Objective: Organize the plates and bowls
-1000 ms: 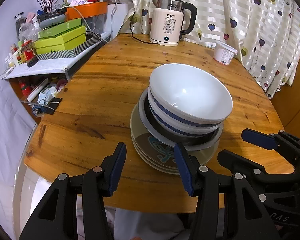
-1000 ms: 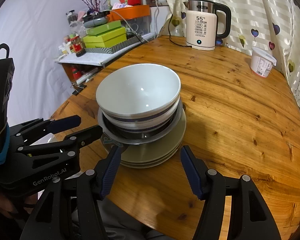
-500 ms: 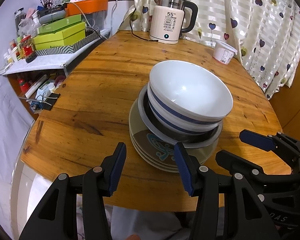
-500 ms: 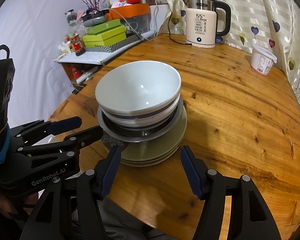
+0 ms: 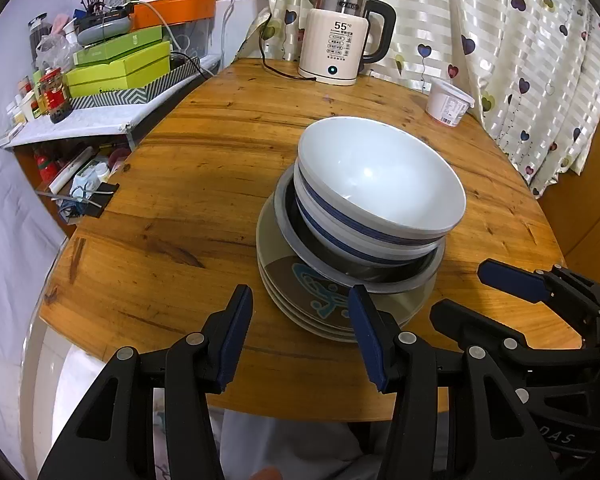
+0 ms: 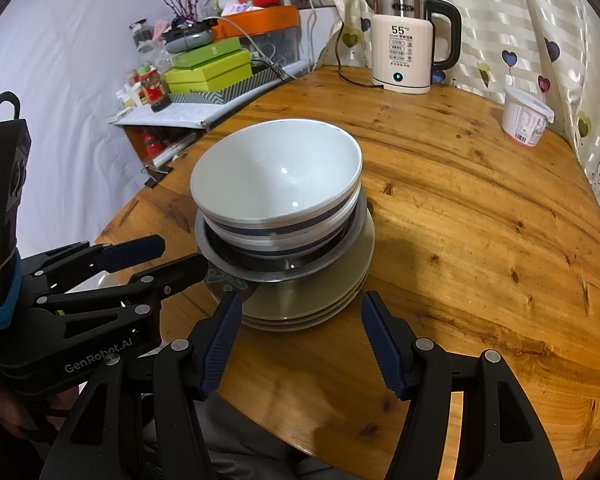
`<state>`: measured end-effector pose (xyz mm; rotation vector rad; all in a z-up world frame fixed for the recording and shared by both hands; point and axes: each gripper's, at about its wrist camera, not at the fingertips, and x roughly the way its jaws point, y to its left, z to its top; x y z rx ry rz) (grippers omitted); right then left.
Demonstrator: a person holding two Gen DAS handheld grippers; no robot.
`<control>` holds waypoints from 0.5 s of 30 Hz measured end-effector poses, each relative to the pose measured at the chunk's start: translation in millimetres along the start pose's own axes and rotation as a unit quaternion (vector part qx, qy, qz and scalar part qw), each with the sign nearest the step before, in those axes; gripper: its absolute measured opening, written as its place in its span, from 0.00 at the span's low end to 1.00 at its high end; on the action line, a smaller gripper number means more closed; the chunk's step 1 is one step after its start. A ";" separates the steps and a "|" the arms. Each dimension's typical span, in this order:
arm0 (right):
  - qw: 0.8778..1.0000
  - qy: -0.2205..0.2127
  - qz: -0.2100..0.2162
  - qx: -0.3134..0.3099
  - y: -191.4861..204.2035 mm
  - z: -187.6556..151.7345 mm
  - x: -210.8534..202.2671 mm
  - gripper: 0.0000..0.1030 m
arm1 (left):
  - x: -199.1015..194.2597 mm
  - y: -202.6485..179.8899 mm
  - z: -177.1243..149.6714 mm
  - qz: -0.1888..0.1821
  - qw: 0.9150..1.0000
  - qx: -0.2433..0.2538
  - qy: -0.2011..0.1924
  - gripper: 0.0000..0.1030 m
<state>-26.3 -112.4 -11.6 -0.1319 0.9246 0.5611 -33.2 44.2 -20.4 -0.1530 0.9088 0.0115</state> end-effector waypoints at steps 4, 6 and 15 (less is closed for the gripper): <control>1.000 0.000 -0.001 0.000 0.0 0.0 0.0 0.61 | -0.4 -1.4 -1.3 0.003 1.000 0.001 -0.002 0.50; 1.000 0.000 0.000 0.000 -0.3 0.4 0.0 0.61 | -0.6 -1.1 -1.7 0.000 1.000 0.001 -0.003 0.50; 1.000 0.001 0.000 0.001 -0.6 0.5 0.0 0.62 | -1.3 -0.9 -2.0 0.000 1.000 0.004 -0.002 0.50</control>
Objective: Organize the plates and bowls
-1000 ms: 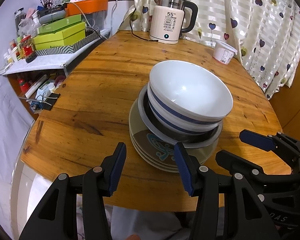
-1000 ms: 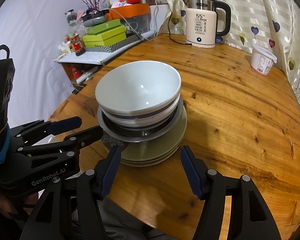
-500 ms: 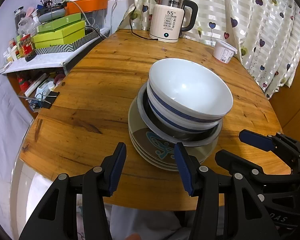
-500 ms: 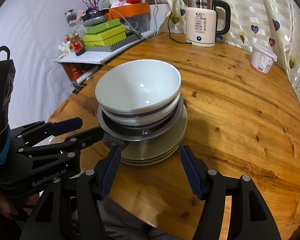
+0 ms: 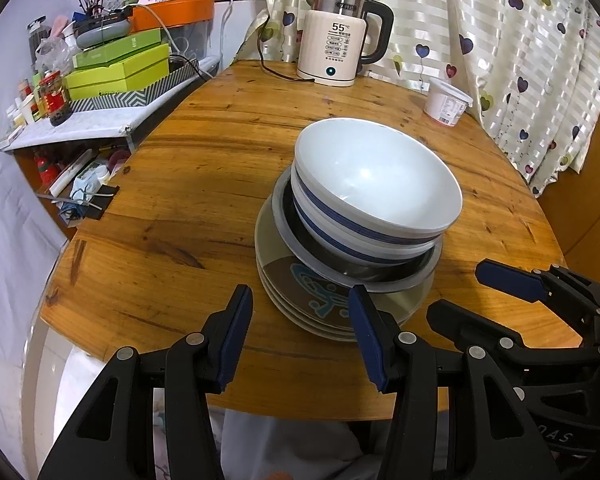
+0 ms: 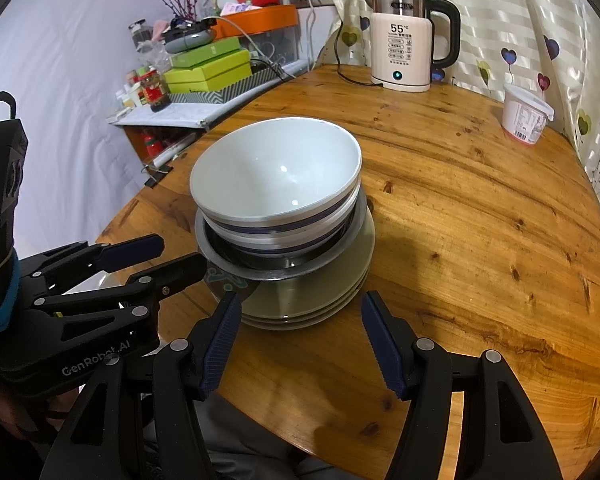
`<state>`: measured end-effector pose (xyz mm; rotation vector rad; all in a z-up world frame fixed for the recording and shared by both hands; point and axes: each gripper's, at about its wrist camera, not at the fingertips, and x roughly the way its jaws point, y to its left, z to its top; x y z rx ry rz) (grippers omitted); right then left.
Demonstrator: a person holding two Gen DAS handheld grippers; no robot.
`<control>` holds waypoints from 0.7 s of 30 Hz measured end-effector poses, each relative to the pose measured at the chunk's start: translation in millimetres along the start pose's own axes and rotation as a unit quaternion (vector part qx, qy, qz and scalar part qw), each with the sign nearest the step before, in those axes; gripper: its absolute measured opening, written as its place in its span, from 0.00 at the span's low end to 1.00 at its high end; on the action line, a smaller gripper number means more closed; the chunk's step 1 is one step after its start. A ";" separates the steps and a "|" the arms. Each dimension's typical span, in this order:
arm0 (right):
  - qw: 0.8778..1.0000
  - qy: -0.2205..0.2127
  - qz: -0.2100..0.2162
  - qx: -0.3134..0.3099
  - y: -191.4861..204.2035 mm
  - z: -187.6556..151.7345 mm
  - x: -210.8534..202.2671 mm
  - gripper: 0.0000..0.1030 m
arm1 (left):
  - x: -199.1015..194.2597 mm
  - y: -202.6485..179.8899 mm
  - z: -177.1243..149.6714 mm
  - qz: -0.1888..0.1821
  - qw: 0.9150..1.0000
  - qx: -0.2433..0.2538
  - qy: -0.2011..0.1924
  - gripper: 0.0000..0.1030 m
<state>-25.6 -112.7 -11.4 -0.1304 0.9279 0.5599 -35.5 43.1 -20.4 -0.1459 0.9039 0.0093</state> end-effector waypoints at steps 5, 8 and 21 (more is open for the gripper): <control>1.000 0.000 0.000 0.000 -0.2 0.1 -0.2 0.62 | -0.2 0.4 0.3 -0.001 1.000 0.001 0.000 0.50; 1.000 -0.001 0.000 0.000 -0.4 0.3 -0.3 0.62 | -0.1 0.6 0.6 -0.002 1.000 0.000 0.001 0.50; 1.000 0.000 0.001 0.000 -0.7 0.7 -0.4 0.62 | 0.0 -0.6 0.2 0.003 1.000 0.005 0.003 0.50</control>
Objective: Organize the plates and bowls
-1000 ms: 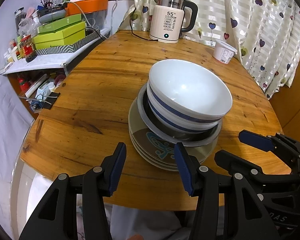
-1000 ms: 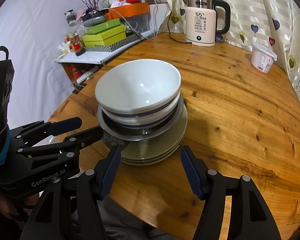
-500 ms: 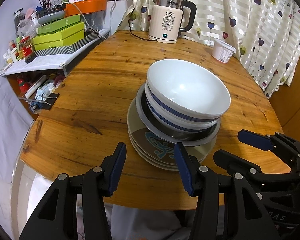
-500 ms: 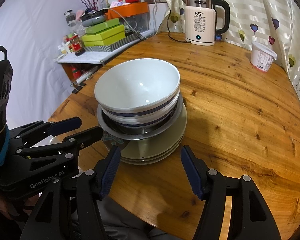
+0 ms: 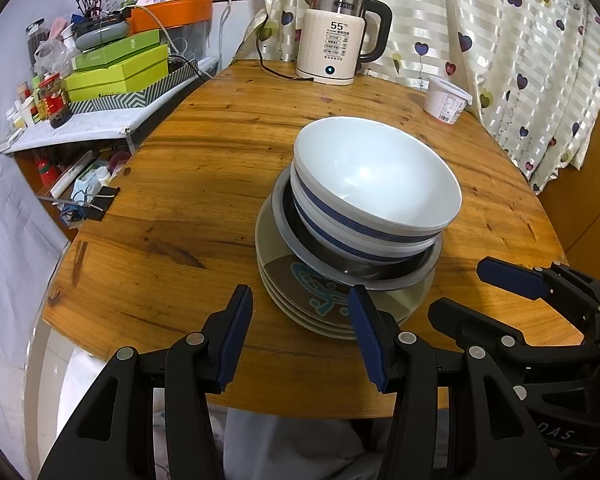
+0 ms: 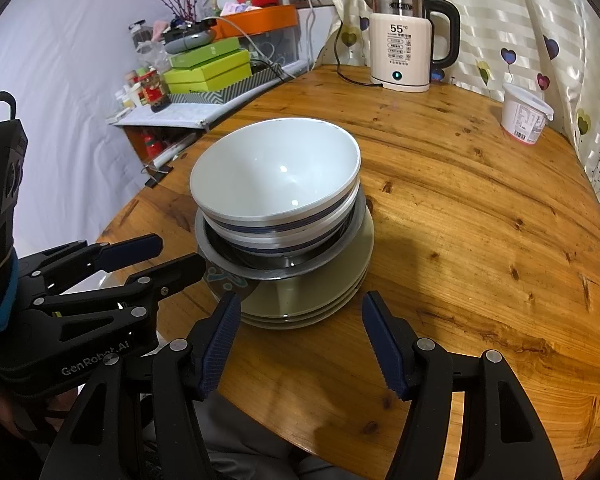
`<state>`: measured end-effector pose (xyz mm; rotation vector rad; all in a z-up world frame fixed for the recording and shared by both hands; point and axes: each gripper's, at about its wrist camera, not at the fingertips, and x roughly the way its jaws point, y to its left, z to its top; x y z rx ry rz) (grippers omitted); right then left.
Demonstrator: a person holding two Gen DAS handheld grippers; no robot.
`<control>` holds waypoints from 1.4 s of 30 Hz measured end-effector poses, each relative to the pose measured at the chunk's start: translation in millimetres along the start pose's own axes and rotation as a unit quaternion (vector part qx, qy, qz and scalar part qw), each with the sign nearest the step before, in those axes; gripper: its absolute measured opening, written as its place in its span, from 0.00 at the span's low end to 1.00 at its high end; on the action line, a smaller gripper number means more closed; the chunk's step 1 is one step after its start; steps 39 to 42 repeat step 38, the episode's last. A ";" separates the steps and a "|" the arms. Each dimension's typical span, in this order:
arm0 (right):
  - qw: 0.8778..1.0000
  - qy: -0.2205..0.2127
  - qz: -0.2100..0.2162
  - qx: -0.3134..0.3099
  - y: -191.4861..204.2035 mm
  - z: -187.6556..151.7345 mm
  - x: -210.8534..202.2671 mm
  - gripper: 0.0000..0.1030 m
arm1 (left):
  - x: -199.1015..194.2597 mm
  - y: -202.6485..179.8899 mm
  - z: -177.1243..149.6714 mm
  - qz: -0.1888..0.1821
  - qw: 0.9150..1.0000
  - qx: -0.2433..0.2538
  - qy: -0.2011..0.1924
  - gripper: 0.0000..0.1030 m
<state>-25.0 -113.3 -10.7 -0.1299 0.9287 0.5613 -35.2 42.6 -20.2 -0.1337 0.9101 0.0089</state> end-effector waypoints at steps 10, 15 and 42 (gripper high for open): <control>1.000 0.000 0.000 0.000 -0.1 -0.4 -0.3 0.62 | 1.3 0.0 -0.2 0.002 1.000 0.002 0.004 0.50; 1.000 0.000 0.000 0.000 -0.2 -0.3 -0.4 0.62 | 1.4 -0.4 0.0 0.004 1.000 0.003 0.004 0.50; 1.000 -0.001 0.001 0.001 -1.6 -1.2 -0.6 0.62 | 2.9 -2.0 0.0 0.007 1.000 0.008 0.006 0.50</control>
